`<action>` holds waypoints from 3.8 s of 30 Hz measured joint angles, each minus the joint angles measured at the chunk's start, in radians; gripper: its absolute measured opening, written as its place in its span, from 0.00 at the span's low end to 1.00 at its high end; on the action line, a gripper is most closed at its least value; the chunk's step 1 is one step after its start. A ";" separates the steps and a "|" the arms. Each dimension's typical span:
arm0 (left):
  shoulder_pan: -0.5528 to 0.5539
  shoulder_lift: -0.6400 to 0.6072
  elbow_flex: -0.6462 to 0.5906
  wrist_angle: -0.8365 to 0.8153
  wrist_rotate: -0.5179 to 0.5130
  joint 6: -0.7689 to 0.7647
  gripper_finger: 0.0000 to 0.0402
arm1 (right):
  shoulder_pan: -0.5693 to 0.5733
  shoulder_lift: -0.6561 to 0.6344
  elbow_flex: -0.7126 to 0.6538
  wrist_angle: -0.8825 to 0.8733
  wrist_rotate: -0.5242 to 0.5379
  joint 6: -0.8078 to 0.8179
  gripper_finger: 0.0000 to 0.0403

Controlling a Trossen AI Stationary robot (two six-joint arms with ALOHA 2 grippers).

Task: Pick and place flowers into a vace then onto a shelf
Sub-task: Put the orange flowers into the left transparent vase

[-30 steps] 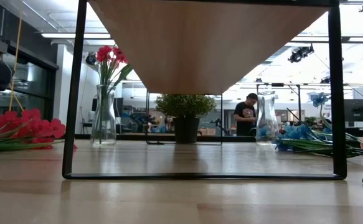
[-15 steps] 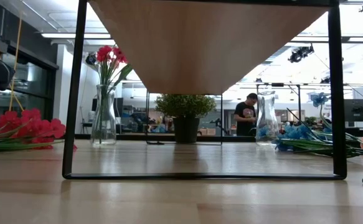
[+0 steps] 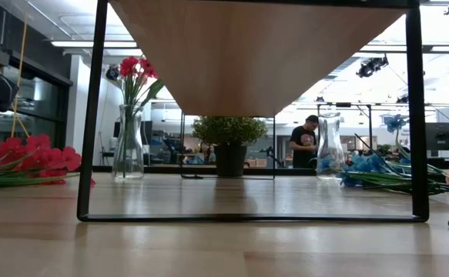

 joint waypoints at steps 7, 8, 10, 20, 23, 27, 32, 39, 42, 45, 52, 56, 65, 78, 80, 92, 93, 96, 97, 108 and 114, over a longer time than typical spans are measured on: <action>0.000 0.000 0.000 -0.001 0.000 0.000 0.84 | 0.000 0.000 0.000 0.000 0.000 0.000 0.59; 0.000 0.000 0.000 -0.002 0.000 0.000 0.84 | 0.000 0.000 0.000 0.000 0.000 0.000 0.59; 0.000 0.000 0.000 -0.001 0.000 0.000 0.82 | 0.000 0.000 0.000 0.000 0.000 0.000 0.59; 0.000 0.000 0.000 0.002 0.000 -0.008 0.53 | 0.000 0.000 0.000 0.000 0.000 0.000 0.59; 0.000 0.000 0.000 0.002 0.000 -0.008 0.43 | 0.000 0.000 0.000 0.000 0.000 0.000 0.59; 0.000 0.000 0.000 0.002 0.000 -0.008 0.29 | 0.000 0.000 0.000 0.000 0.000 0.001 0.59; 0.000 0.000 0.001 0.004 0.012 -0.012 0.11 | 0.000 0.000 0.000 0.000 0.000 0.001 0.59; 0.000 -0.003 0.004 0.009 0.055 -0.017 0.07 | 0.000 0.000 0.000 -0.001 0.000 0.001 0.59; 0.000 -0.003 0.003 0.008 0.062 -0.035 0.08 | 0.000 0.000 0.000 -0.001 0.000 0.001 0.59; 0.000 -0.003 0.003 0.008 0.064 -0.049 0.05 | 0.000 0.000 0.000 -0.001 0.000 0.001 0.59; 0.000 -0.002 0.003 0.008 0.066 -0.075 0.06 | 0.000 0.000 0.000 -0.002 0.000 0.001 0.59; 0.000 0.001 0.018 -0.006 0.053 -0.089 0.05 | 0.000 0.000 0.000 -0.002 0.000 0.000 0.59; 0.000 0.001 0.085 -0.009 0.034 -0.092 0.05 | 0.000 0.000 0.000 -0.002 0.000 -0.002 0.59; -0.001 0.000 0.274 -0.273 0.017 -0.090 0.05 | 0.000 0.000 0.000 -0.002 0.000 0.000 0.59; -0.001 0.000 0.294 -0.308 0.012 -0.089 0.05 | 0.000 0.000 0.000 -0.002 0.000 -0.001 0.59; -0.001 0.006 0.301 -0.334 -0.001 -0.091 0.10 | 0.000 0.000 0.000 -0.013 0.000 -0.002 0.59; -0.001 0.006 0.301 -0.338 -0.001 -0.091 0.12 | 0.000 0.000 0.000 -0.012 0.000 -0.002 0.59; -0.001 0.006 0.301 -0.344 -0.002 -0.091 0.14 | 0.000 0.000 0.000 -0.013 0.000 -0.006 0.59; -0.001 0.006 0.301 -0.343 -0.004 -0.091 0.14 | 0.000 0.000 0.000 -0.013 0.000 -0.009 0.59; 0.000 0.006 0.301 -0.369 0.000 -0.122 0.11 | 0.000 0.000 0.000 -0.012 0.000 -0.009 0.59; 0.000 0.006 0.300 -0.410 0.015 -0.164 0.11 | 0.000 0.000 0.000 -0.012 0.000 -0.002 0.59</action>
